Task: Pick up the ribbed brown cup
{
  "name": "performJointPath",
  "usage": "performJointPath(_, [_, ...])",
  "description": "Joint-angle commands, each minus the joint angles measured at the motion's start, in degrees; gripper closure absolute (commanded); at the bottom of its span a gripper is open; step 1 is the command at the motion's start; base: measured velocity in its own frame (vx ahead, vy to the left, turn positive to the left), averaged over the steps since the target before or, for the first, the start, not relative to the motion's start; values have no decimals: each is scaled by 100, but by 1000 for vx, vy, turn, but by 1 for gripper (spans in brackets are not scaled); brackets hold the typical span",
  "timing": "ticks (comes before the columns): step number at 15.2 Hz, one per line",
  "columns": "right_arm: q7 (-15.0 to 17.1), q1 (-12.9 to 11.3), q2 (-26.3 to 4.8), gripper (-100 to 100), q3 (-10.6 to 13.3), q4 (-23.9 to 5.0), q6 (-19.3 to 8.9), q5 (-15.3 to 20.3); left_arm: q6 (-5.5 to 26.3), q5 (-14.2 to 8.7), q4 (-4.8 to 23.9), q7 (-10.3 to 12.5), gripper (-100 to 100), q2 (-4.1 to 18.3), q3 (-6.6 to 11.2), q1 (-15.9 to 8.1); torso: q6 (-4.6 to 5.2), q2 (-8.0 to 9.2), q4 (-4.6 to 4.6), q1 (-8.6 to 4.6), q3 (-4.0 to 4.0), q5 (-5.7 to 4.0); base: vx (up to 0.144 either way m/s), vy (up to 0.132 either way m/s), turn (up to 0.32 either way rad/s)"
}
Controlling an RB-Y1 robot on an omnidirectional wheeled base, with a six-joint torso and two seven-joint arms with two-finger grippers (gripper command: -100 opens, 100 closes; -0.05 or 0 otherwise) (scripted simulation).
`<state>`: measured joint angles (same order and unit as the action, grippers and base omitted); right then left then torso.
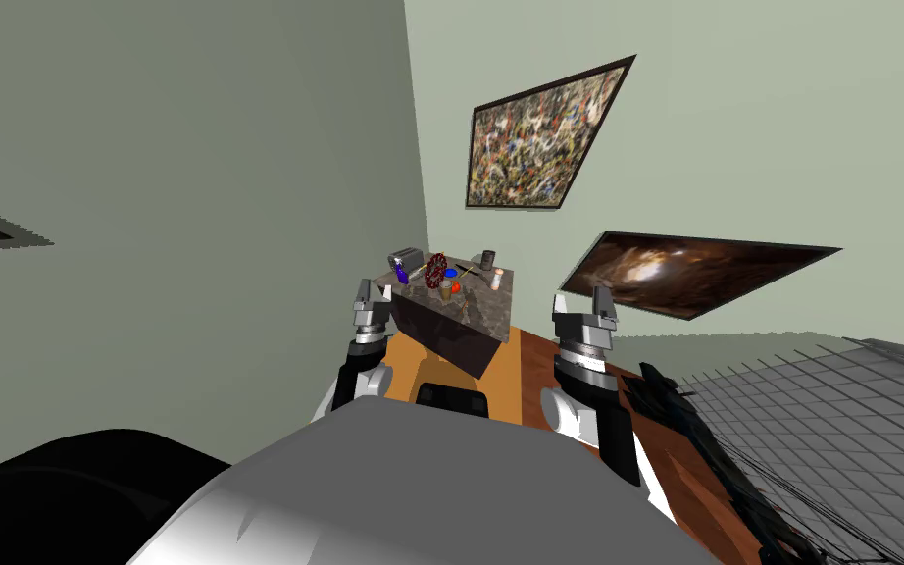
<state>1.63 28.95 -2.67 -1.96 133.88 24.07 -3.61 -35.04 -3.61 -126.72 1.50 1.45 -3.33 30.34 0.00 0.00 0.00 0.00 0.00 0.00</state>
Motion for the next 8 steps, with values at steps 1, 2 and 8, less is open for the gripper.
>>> performJointPath(1, [0, 0, 0, 0, 0, 0, 0, 0, 110, -44, 20, 32, -100, 162, 0, -43, 0, 0, 0, 0, 0, 0, 3, 1, -24])
performJointPath(2, [0, 0, 0, 0, 0, 0, 0, 0, 221, -89, 40, 65, -100, 283, 1, -86, 1, -1, 0, 1, 0, 0, 7, 4, -69])
performJointPath(8, [0, 0, 0, 0, 0, 0, 0, 0, 763, -306, 138, 225, -100, 691, 3, -297, 2, -7, -1, 6, -4, 1, 13, 9, -72])
